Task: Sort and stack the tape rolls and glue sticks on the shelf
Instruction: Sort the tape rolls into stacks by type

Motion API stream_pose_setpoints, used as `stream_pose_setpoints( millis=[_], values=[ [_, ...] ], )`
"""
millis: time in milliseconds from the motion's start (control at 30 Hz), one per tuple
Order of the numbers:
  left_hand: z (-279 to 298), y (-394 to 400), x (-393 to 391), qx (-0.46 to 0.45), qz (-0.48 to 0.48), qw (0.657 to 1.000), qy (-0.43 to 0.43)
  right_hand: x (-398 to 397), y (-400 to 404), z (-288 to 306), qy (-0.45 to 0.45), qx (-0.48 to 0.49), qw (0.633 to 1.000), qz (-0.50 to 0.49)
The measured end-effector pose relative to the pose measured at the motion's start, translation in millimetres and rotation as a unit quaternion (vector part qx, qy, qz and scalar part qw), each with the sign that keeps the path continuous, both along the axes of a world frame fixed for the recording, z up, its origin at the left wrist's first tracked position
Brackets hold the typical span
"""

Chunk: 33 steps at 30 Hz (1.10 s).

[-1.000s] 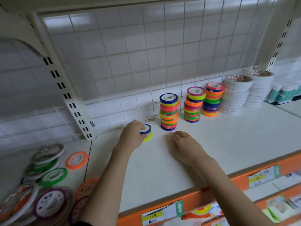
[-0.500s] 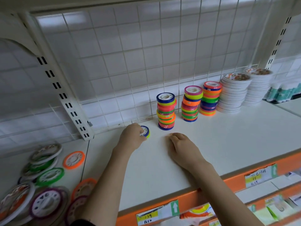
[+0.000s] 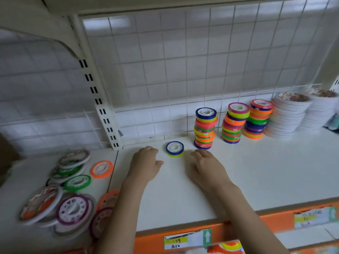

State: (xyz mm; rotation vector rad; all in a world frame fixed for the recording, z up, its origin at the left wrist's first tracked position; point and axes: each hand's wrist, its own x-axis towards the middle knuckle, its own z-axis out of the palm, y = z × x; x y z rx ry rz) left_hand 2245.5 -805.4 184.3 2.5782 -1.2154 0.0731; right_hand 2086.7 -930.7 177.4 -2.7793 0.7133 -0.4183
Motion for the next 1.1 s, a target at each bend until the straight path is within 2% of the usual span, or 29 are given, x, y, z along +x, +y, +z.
stream_pose_setpoints(
  millis=[267, 500, 800, 1100],
  values=[
    [9, 90, 29, 0.021, 0.150, 0.988, -0.039, 44, 46, 4, 0.001, -0.009, 0.997, 0.075],
    [12, 118, 39, 0.069, 0.192, 0.977, -0.067, 59, 68, 7, 0.012, 0.009, 0.993, 0.114],
    [6, 119, 50, 0.035, 0.172, 0.984, -0.023, 55, 79, 4, 0.002, 0.021, 0.992, 0.124],
    [18, 151, 16, -0.103, 0.170, 0.980, -0.014, 51, 115, 5, -0.047, 0.032, 0.974, 0.218]
  ],
)
